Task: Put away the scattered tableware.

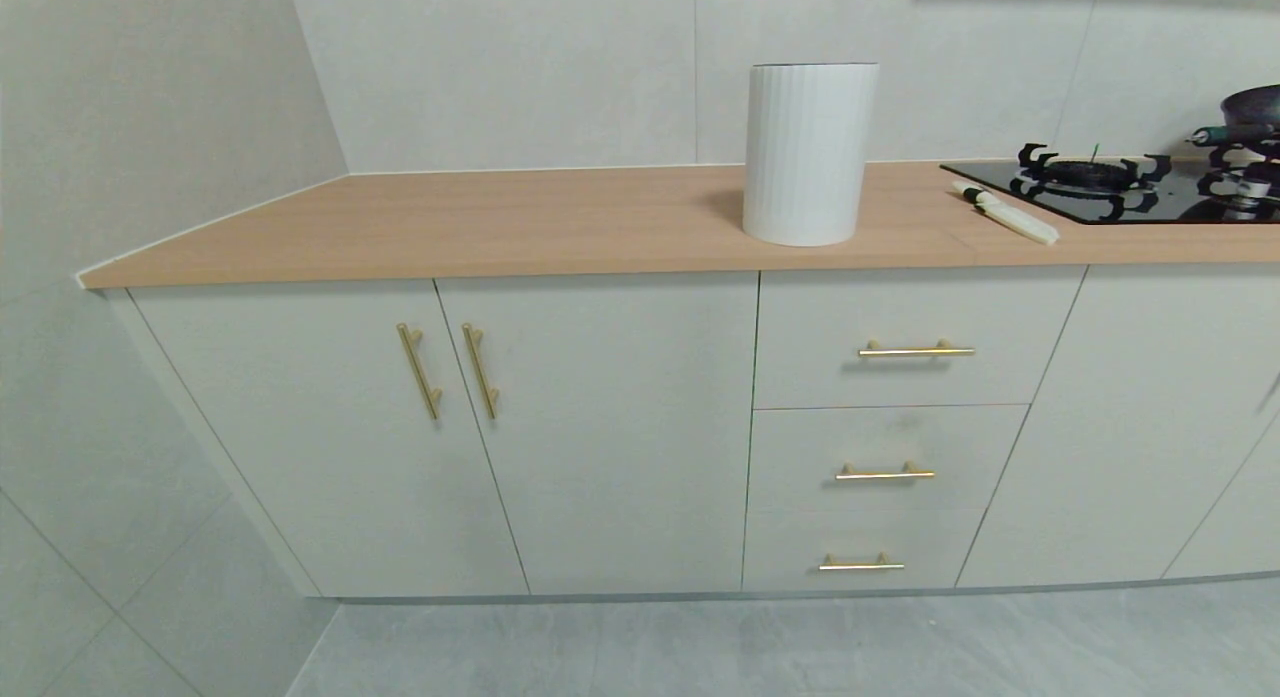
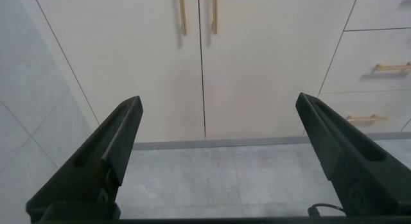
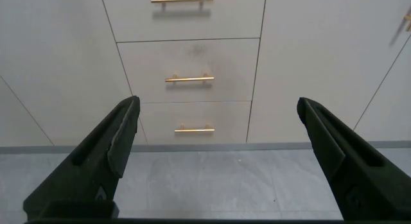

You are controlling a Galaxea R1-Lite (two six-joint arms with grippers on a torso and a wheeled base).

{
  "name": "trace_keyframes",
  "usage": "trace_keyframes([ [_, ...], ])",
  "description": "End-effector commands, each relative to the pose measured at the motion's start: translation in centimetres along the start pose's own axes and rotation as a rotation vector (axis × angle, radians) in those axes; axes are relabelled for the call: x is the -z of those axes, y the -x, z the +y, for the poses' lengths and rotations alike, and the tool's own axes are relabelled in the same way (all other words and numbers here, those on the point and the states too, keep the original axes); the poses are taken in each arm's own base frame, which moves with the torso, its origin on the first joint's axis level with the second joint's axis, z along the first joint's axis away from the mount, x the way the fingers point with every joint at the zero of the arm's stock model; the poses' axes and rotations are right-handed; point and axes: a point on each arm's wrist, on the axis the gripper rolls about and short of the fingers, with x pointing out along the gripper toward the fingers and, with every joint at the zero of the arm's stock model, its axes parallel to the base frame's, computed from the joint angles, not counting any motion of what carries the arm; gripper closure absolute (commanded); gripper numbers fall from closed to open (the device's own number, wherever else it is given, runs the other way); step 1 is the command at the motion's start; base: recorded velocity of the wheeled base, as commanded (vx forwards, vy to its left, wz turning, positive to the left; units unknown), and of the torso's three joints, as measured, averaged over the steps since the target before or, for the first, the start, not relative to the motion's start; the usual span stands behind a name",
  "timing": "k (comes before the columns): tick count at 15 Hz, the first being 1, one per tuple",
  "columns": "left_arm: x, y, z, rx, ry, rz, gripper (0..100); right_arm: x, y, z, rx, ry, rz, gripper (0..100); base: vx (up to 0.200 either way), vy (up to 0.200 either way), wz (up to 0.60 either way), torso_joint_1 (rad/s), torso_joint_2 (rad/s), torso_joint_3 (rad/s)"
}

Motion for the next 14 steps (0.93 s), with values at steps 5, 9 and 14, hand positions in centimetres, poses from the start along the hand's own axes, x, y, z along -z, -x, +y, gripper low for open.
trace_keyframes([
  [5,0.00,-0.01,0.00,0.001,0.001,0.001,0,0.00,-0.02,0.00,0.000,0.000,0.003,0,0.080,0.000,0.00,0.000,0.00,0.001],
  [9,0.00,-0.01,0.00,-0.001,0.001,0.001,0,0.00,-0.02,0.00,0.000,0.000,0.003,0,0.200,0.000,0.00,0.002,0.00,0.004],
  [14,0.00,-0.01,0.00,-0.001,0.001,0.001,0,0.00,-0.02,0.00,0.000,0.000,0.003,0,0.200,0.000,0.00,0.001,0.00,0.001],
])
